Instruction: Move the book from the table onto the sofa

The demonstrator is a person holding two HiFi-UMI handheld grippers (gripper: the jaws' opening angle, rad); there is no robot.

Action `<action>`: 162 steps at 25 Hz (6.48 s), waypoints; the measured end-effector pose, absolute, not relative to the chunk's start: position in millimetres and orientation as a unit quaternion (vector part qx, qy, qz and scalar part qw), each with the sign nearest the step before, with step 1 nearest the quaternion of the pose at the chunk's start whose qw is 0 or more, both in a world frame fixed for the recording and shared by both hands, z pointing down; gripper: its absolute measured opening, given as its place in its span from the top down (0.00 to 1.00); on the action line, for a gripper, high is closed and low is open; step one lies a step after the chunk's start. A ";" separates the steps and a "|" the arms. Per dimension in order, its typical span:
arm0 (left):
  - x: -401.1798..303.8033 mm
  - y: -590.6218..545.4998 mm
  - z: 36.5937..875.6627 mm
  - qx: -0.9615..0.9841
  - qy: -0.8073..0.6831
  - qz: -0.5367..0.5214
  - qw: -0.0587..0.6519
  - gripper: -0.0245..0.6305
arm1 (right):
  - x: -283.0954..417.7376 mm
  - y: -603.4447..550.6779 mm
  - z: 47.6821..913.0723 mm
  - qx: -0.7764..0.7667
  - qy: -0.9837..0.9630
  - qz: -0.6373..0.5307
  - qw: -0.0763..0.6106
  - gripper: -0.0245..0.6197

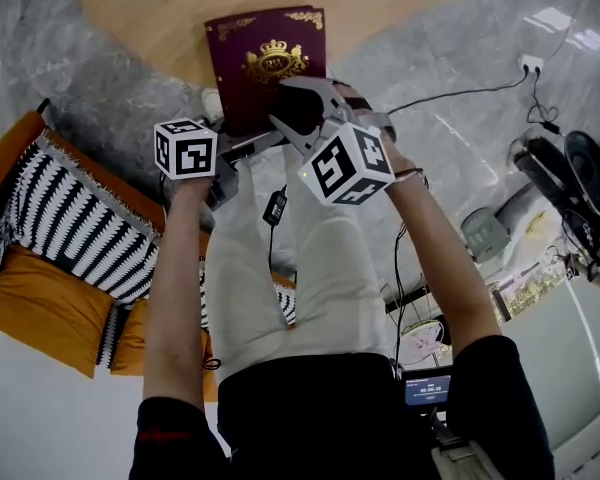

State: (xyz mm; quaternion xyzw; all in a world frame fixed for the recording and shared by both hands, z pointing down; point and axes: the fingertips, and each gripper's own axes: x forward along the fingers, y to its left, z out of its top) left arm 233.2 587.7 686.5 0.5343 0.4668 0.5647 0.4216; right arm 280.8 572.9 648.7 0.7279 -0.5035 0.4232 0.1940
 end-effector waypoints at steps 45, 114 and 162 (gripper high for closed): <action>357.6 493.9 402.8 0.737 0.419 0.459 0.265 0.59 | 383.7 523.4 348.2 0.785 -0.462 0.354 0.209 0.94; 235.8 271.7 116.6 0.973 -0.143 0.130 0.123 0.59 | 303.6 300.3 104.2 0.592 -0.798 0.083 0.077 0.94; -68.4 44.8 136.1 0.910 -0.354 0.066 0.205 0.59 | 11.0 42.9 107.0 0.413 -0.899 0.078 0.123 0.94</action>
